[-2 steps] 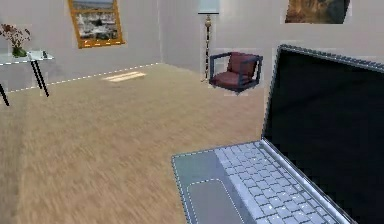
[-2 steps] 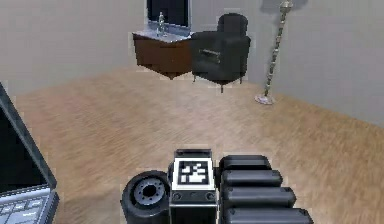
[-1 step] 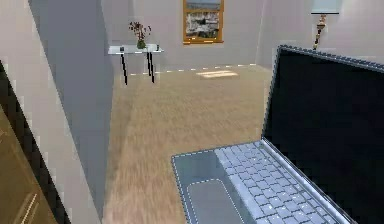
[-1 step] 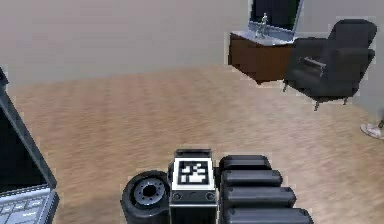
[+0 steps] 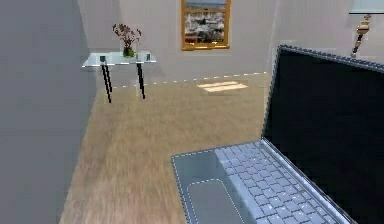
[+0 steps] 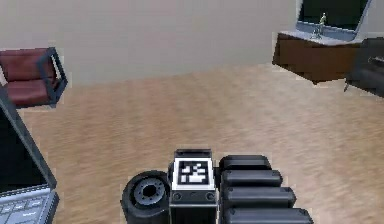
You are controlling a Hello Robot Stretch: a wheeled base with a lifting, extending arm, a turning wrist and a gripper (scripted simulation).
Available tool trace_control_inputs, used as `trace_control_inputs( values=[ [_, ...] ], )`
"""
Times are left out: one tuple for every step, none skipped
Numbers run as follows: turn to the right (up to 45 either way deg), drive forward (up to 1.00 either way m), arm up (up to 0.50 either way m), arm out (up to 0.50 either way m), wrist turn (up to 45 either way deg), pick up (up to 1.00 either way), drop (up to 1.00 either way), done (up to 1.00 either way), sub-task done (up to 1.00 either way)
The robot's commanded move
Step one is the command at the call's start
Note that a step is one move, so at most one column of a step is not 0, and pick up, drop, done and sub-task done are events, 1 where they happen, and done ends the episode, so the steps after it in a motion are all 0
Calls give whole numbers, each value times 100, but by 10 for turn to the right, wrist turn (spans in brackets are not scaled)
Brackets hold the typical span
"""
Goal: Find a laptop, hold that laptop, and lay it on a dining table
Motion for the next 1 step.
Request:
trace_control_inputs(
  values=[
    [0,100,0,0,0,0,0,0,0]
  ],
)
